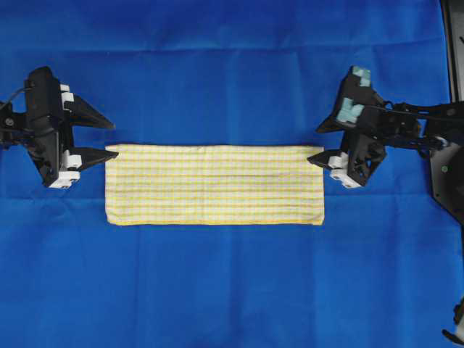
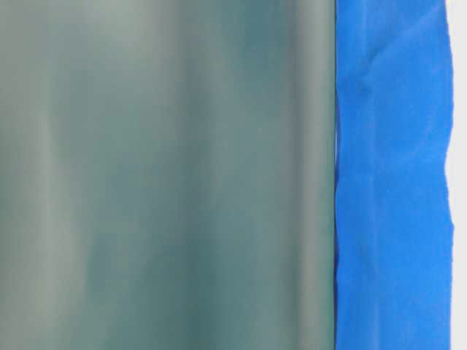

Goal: Fold the yellow towel.
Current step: 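Release the folded edge and open both grippers, then grasp the folded strip's left and right ends and lift it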

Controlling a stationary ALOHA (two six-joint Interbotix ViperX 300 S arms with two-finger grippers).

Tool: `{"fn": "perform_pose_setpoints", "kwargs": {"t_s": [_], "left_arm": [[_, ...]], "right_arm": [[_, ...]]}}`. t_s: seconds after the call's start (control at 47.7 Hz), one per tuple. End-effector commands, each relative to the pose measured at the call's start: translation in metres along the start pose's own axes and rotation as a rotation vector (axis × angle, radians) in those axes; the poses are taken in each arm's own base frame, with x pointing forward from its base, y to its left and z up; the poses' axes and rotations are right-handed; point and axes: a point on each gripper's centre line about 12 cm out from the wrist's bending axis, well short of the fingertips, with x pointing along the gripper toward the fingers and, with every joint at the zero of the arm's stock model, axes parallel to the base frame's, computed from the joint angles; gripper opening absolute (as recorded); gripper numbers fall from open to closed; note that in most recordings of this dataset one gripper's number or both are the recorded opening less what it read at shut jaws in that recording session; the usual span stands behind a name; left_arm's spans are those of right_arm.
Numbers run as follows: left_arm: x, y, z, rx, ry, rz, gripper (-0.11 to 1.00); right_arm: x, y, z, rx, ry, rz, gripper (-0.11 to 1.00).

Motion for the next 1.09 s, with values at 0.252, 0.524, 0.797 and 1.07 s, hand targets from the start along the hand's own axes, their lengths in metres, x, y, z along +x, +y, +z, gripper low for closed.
{"fn": "perform_pose_setpoints", "kwargs": {"t_s": [0.252,0.524,0.797,1.07], "left_arm": [[0.033,0.010,-0.020,-0.017,0.131,0.042,0.71],[0.035,0.011,-0.030,-0.021,0.178,0.048,0.63],[0.037,0.004,-0.035,0.002,0.262,0.032,0.03],[0.036,0.000,-0.026,0.012,0.272,0.022,0.03]], "right_arm": [[0.011,0.000,0.006,-0.001,-0.014,-0.009,0.76],[0.011,-0.002,0.001,-0.005,-0.001,-0.015,0.62],[0.010,-0.002,0.000,-0.020,0.004,-0.015,0.02],[0.008,-0.005,0.004,-0.009,-0.013,-0.020,0.02]]}}
